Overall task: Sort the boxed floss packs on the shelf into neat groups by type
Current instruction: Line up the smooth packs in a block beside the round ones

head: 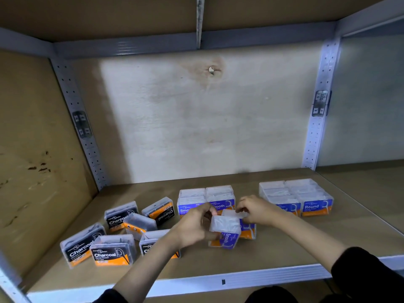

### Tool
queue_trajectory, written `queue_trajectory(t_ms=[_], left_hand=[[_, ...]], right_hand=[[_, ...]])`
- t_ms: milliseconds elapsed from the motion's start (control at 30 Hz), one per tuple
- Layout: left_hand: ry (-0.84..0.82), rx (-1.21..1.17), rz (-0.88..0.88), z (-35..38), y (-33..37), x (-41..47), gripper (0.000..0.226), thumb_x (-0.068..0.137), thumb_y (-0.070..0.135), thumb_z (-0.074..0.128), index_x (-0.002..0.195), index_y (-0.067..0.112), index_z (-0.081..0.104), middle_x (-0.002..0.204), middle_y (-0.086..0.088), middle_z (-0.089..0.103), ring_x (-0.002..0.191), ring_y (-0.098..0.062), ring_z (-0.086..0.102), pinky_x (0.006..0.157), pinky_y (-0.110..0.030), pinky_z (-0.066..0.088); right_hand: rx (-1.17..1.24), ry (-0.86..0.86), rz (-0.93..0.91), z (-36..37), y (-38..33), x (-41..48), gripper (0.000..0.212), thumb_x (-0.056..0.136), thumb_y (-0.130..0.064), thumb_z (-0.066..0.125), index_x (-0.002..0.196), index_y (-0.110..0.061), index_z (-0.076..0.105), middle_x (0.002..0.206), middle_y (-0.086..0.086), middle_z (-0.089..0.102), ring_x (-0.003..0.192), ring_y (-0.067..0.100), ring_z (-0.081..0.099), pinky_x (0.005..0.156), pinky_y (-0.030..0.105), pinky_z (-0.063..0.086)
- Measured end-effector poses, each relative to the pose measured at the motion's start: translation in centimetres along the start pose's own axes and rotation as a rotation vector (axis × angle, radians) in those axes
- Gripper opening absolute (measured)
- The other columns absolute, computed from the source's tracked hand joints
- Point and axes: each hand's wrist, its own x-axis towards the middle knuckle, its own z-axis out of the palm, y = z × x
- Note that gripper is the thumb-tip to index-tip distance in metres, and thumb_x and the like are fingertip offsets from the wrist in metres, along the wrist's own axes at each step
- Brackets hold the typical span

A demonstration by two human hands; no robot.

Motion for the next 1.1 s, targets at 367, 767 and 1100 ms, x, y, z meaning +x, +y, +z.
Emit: queue_trajectory(t_ms=[367,767,1100], left_hand=[[0.178,-0.468,-0.100,3.5,-3.5,-2.5,0.038,0.077,-0.014,0.066,0.086,0.013,0.042,0.084,0.002,0.061,0.069,0.013,0.064,0.063,-0.010,0.051],[0.187,-0.063,-0.134,1.8,-2.9,-2.5,0.037,0.072,0.014,0.079,0.079,0.028,0.045,0.090,0.004,0.062,0.084,-0.012,0.060,0.082,-0.029,0.051],[-0.020,0.507,-0.255,1.4,-2.9,-3.0,0.056,0.073,0.030,0.075,0.119,0.008,0.053,0.127,-0.008,0.058,0.114,-0.023,0.056,0.093,-0.031,0.045]], right_hand=[[0.004,-0.013,0.021,0.0,-0.2,0.0,0.043,0.087,-0.018,0.060,0.130,-0.013,0.051,0.135,0.004,0.047,0.121,0.014,0.047,0.083,0.021,0.042],[0.018,0.018,0.046,0.4,-0.4,-0.1,0.041,0.086,-0.017,0.062,0.126,-0.013,0.054,0.132,0.004,0.049,0.118,0.013,0.050,0.078,0.018,0.040],[0.000,0.028,0.029,0.5,-0.5,-0.3,0.041,0.084,-0.015,0.063,0.125,-0.012,0.055,0.130,0.005,0.051,0.115,0.014,0.052,0.083,0.022,0.045]])
